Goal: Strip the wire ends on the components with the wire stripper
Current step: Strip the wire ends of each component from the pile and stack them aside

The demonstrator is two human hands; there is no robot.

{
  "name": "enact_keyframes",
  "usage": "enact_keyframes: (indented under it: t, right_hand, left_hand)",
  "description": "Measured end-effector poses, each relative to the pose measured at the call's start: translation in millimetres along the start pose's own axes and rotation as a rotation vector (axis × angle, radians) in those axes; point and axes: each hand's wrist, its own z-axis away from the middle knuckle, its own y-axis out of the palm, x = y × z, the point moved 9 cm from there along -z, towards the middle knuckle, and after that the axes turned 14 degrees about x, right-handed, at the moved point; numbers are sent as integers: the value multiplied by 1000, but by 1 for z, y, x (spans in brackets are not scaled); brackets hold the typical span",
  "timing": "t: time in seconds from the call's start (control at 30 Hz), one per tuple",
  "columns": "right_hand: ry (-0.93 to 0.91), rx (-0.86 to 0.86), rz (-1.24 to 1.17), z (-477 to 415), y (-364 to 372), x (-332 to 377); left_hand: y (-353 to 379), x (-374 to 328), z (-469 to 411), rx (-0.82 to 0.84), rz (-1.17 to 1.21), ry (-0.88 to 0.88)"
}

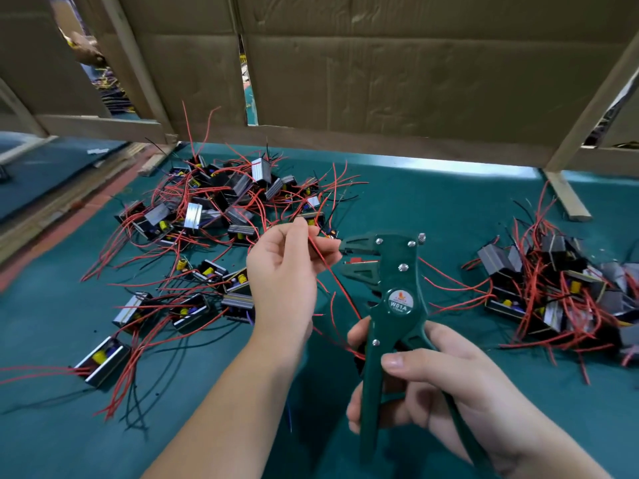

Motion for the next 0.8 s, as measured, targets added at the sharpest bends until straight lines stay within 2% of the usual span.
enact_keyframes:
  t: [0.27, 0.4, 0.47, 0.63, 0.73, 0.8]
  right_hand:
    - [30, 52, -91, -11, 10, -18]
    - [69, 53, -107, -6, 12, -33]
    - [5, 55, -114, -8, 11, -29]
    - [-306, -38, -93, 2, -18, 10]
    - [-563, -329, 182, 37, -54, 50]
    - [-644, -604, 385, 66, -80, 71]
  left_hand:
    - [0, 16, -1, -48, 139, -92]
    - [-43, -16, -28, -158, 169, 71]
    - [-65, -32, -35, -188, -3, 140]
    - [-83, -54, -29, -282, -799, 218]
    - [-91, -60, -35, -275, -1132, 212]
    - [-108, -53, -42, -311, -1253, 72]
